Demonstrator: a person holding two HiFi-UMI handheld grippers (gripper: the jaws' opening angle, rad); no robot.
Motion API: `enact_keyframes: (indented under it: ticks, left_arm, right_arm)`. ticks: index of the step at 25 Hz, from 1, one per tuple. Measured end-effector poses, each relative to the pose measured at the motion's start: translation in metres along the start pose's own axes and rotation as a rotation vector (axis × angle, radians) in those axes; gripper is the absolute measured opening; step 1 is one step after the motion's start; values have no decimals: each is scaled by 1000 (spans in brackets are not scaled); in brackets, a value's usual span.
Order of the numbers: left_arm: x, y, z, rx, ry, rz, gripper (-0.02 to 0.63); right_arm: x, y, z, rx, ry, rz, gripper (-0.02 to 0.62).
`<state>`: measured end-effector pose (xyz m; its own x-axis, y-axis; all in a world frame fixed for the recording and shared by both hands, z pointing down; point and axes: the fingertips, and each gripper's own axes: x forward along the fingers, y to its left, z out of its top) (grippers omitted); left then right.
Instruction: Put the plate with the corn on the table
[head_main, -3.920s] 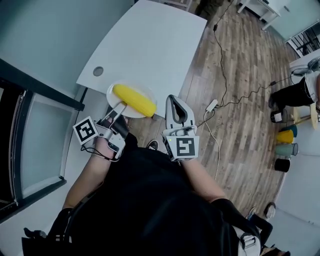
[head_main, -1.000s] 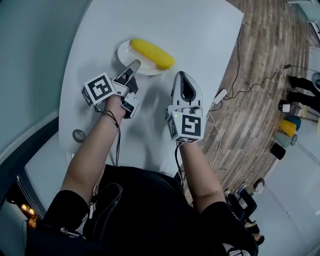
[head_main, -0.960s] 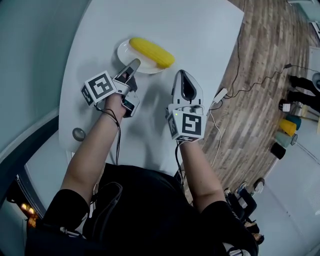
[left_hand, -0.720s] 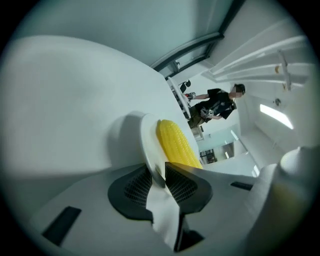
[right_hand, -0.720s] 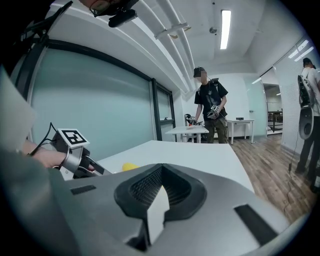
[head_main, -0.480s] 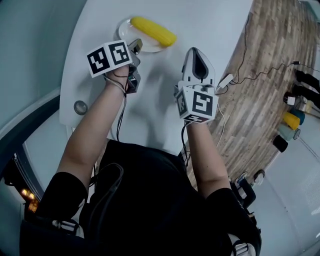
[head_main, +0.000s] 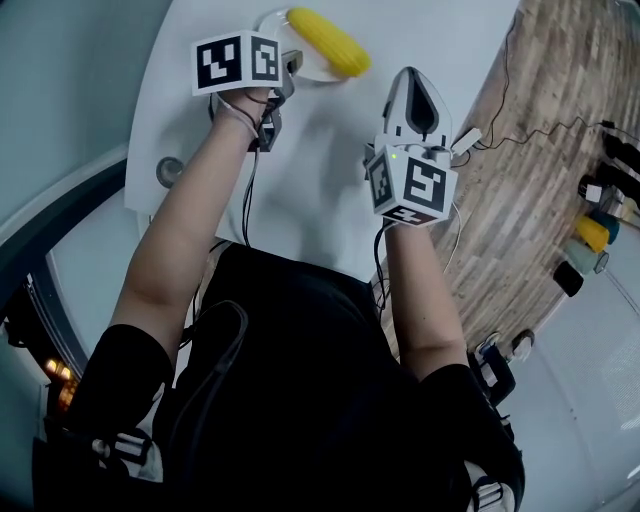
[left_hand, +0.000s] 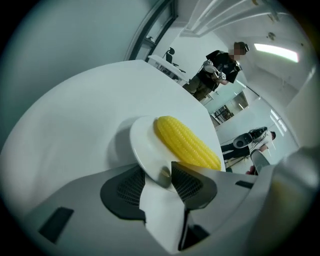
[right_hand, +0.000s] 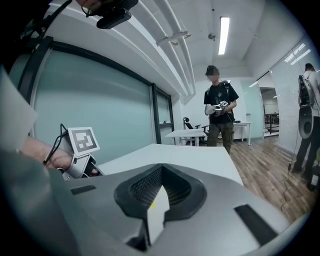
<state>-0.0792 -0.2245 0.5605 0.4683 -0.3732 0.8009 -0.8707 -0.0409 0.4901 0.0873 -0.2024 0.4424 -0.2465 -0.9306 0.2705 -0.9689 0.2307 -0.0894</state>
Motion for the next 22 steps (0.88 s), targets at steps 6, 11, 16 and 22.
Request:
enact_keyframes:
  ticks: [6, 11, 16, 22]
  left_arm:
    - [-5, 10, -13, 119, 57, 60, 169]
    - [-3, 14, -15, 170, 72, 112, 178]
    - [-47, 1, -30, 176, 85, 36, 186]
    - [-47, 13, -28, 279, 64, -30, 327]
  right_arm:
    - [-8, 11, -5, -1, 7, 4, 3]
    - [-7, 13, -5, -4, 9, 9, 3]
    - [-40, 32, 16, 0, 8, 26, 3]
    - [-27, 32, 2, 2, 16, 38, 3]
